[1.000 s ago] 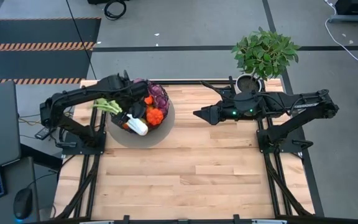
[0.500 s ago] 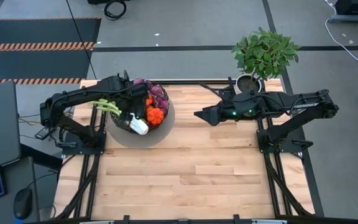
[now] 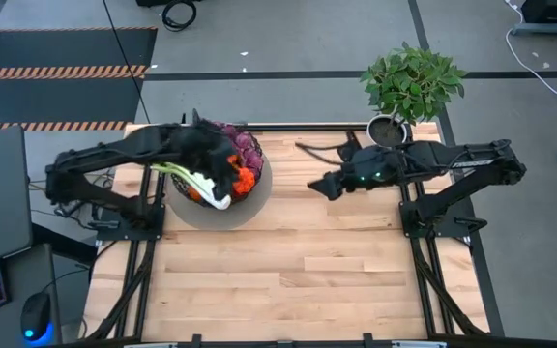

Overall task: Build produce basket
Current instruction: Return to Home Position

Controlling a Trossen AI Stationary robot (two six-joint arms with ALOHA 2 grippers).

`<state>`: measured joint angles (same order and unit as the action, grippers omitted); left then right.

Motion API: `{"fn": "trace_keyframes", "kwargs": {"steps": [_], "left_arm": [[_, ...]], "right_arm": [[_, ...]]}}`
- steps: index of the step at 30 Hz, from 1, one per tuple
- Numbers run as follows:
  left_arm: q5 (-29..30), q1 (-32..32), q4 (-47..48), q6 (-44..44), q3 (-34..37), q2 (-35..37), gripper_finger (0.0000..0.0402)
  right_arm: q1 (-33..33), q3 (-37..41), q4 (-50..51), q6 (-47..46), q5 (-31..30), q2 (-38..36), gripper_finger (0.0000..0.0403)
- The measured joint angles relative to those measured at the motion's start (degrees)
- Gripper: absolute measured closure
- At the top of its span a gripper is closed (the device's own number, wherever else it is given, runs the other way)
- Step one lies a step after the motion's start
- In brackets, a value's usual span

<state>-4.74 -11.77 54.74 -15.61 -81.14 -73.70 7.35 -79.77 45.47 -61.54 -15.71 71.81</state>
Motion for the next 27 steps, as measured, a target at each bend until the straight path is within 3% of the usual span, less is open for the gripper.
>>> {"fn": "trace_keyframes", "kwargs": {"steps": [4, 9, 14, 18, 23, 27], "left_arm": [[7.1, 1.6, -5.0, -3.3, -0.1, 5.3, 0.0331], [11.4, 2.4, -3.0, -4.7, 0.0, 12.5, 0.0392], [17.9, 3.5, -2.6, -7.0, 0.0, 17.9, 0.0389], [19.1, 4.9, -2.3, -7.3, 0.0, 20.4, 0.0396], [21.6, 6.7, -1.7, -7.2, 0.3, 21.9, 0.0394], [21.7, 7.2, -5.5, -8.5, 6.4, 25.7, 0.0396]], "right_arm": [[0.8, 0.0, -10.9, 6.5, -6.2, -0.2, 0.0045], [1.2, 0.0, -10.8, 8.1, -11.5, -1.1, 0.0085], [1.4, 0.0, -9.8, 7.8, -14.8, -1.4, 0.0130], [1.4, 0.0, -10.9, 7.7, -14.8, -1.5, 0.0157], [1.5, 0.0, -11.0, 6.0, -14.7, -1.5, 0.0169], [2.7, 0.0, -11.1, 4.2, -14.7, -1.5, 0.0170]]}}
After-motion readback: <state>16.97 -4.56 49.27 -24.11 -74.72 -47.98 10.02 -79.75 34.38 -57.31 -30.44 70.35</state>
